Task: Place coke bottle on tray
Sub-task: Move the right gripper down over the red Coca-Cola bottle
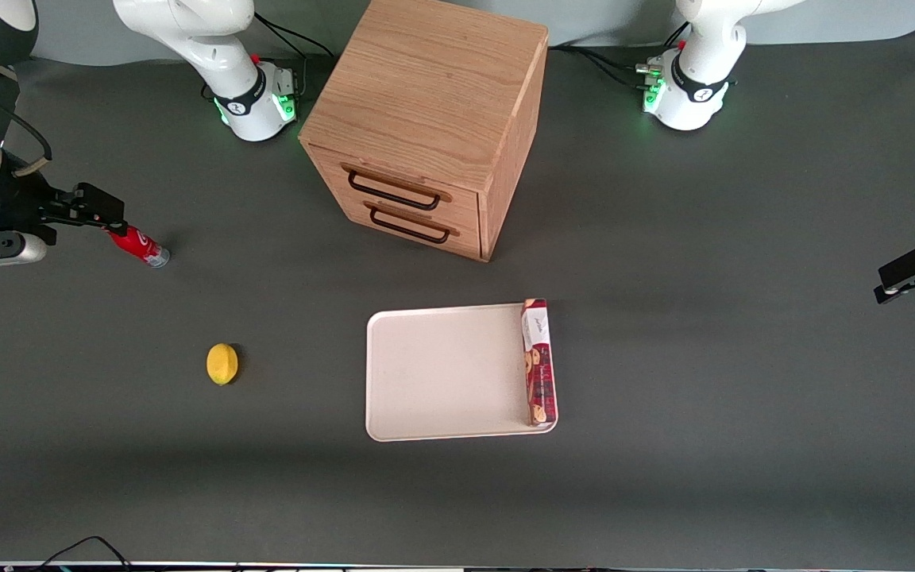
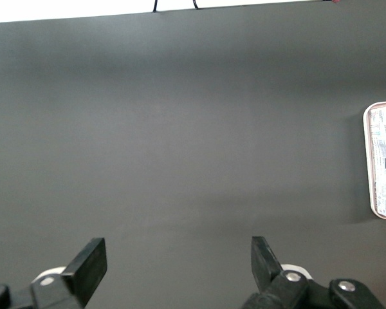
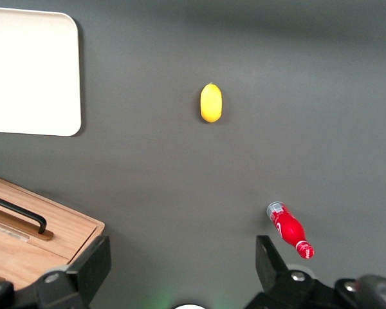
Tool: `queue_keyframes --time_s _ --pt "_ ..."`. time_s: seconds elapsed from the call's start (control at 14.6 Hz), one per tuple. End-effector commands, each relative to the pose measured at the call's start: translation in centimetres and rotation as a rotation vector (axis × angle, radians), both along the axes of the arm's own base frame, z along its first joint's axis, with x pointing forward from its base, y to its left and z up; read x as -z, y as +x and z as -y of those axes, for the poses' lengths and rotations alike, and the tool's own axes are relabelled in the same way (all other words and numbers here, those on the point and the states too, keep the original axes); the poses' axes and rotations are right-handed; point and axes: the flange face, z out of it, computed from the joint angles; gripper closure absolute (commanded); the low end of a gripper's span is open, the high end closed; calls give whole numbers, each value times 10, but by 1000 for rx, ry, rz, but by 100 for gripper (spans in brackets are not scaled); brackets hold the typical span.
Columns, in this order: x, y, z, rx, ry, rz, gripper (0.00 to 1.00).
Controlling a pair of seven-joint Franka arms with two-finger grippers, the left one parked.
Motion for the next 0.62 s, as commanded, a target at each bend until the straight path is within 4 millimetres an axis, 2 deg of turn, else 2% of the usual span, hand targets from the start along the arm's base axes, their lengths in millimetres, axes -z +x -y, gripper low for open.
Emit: queue_keyframes --time_s 0.0,0.14,0.27,0.41,0.48,0.55 --pt "-4 -1 -2 26 17 -10 0" --pt "-5 0 -1 34 17 -7 0" --pt "-14 -5 16 49 15 8 0" --pt "-19 -19 45 26 7 -31 0" --pt "-10 -27 61 7 -4 -61 0" --pt "6 -42 93 40 -21 -93 0"
